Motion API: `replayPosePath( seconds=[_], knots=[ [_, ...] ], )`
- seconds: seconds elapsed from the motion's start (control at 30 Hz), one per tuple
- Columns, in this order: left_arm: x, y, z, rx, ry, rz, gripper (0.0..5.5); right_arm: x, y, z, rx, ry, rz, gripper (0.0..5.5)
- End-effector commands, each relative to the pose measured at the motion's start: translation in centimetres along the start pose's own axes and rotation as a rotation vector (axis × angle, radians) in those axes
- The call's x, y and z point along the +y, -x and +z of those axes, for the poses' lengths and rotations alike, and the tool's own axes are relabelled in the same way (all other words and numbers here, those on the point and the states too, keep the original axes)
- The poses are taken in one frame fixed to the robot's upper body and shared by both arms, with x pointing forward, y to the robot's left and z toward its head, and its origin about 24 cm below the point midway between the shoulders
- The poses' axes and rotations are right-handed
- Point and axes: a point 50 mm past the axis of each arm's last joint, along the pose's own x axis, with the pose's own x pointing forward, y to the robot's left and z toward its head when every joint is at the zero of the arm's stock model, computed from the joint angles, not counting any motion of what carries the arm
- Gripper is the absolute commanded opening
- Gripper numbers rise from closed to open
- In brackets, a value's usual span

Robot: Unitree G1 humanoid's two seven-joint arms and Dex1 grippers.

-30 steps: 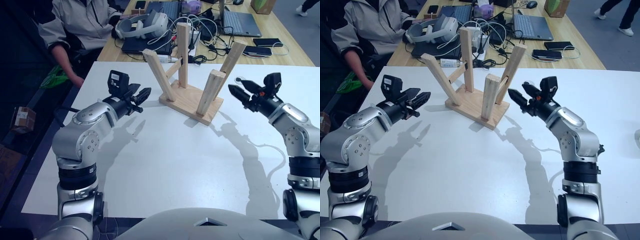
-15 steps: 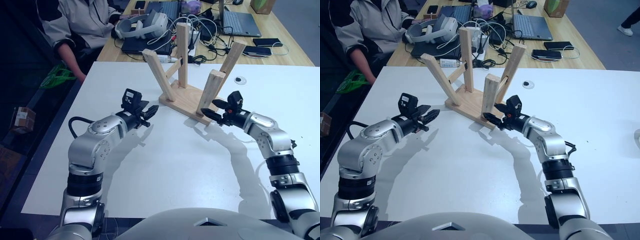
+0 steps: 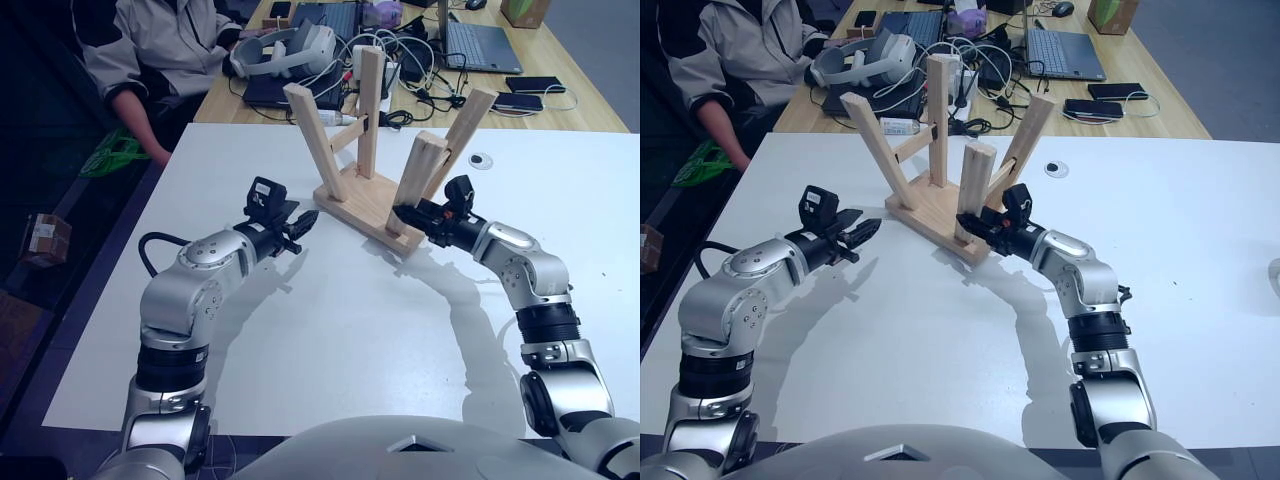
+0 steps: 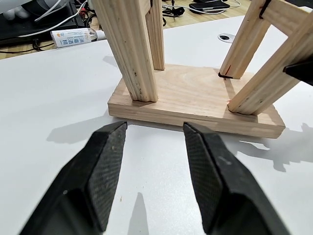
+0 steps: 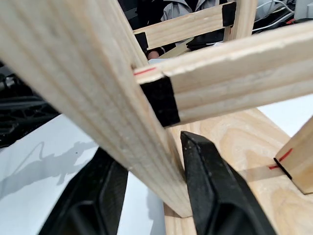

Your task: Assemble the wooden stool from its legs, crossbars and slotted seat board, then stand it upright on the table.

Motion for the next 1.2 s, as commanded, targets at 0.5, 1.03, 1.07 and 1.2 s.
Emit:
replayPosePath(
  seconds=[0.5, 1.03, 1.07, 1.2],
  knots=[
    [0.7, -0.3, 1.2, 0.003, -0.072, 0.007, 2.11, -1.2, -0.9, 0.5, -0.351, -0.907, -0.221, 1.04],
    [1.2, -0.4, 0.7, -0.211, 0.292, 0.231, 2.11, 0.4, 3.8, 0.3, -0.335, -0.850, -0.249, 3.25],
    [1.2, -0.4, 0.6, -0.227, 0.325, 0.258, 2.11, 0.8, 4.1, 0.6, -0.337, -0.820, -0.248, 3.41],
    [0.0, -0.7, 0.1, -0.268, 0.387, 0.316, 2.11, 2.3, 5.8, 1.9, -0.316, -0.648, -0.252, 3.58]
  ],
)
